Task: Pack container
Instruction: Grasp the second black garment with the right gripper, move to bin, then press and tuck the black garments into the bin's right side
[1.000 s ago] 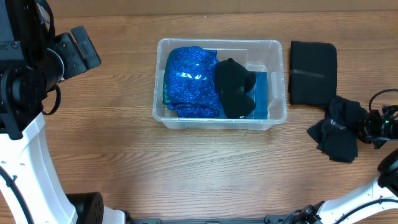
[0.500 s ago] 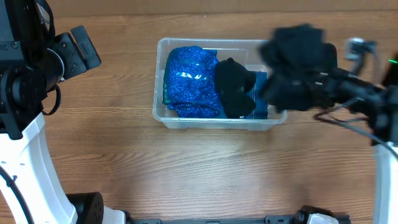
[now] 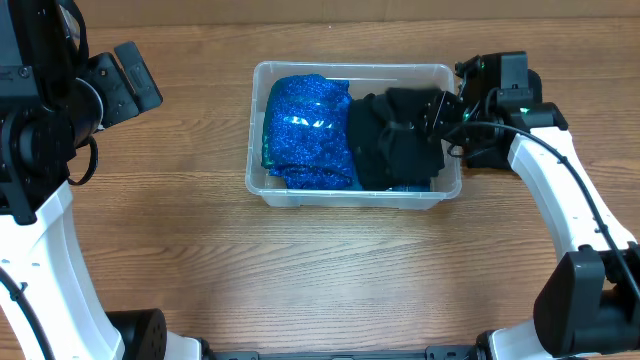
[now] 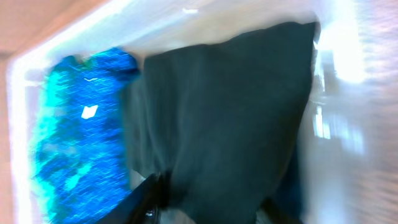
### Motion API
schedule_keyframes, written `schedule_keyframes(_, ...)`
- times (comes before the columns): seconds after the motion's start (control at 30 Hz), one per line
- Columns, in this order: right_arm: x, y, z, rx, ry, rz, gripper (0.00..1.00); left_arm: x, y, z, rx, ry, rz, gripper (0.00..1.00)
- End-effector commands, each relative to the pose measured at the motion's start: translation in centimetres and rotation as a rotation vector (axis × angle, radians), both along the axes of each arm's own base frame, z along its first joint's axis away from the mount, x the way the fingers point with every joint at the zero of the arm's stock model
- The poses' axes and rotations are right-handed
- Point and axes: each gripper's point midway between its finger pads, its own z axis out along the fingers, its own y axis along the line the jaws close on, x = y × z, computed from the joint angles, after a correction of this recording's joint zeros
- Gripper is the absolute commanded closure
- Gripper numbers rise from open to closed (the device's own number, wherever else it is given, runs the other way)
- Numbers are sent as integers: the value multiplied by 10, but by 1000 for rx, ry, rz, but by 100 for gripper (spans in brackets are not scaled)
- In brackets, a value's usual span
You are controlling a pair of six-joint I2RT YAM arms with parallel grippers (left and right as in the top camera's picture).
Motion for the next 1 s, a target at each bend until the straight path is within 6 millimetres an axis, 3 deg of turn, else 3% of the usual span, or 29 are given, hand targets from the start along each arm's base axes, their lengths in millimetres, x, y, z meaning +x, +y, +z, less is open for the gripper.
schedule_keyframes(0.0, 6, -35, 40, -187, -105, -88, 51, -2, 0, 3, 4, -8, -9, 0)
schedule_keyframes(0.17, -9, -37, 105, -185, -197, -101, 44, -2, 0, 3, 4, -8, -9, 0)
schedule_keyframes(0.27, -14, -45, 119, -221, -229, -138, 45, -2, 0, 3, 4, -8, -9, 0)
schedule_keyframes(0.47, -27, -44, 110, -307, -186, -118, 50, -2, 0, 3, 4, -8, -9, 0)
schedule_keyframes(0.63, -32, -22, 106, -331, -185, -40, 54, -2, 0, 3, 4, -8, -9, 0)
schedule_keyframes(0.73, -31, -13, 95, -348, -162, -16, 66, -2, 0, 3, 4, -8, -9, 0)
schedule_keyframes(0.97, -27, -9, 63, -465, -85, -34, 69, -2, 0, 3, 4, -8, -9, 0)
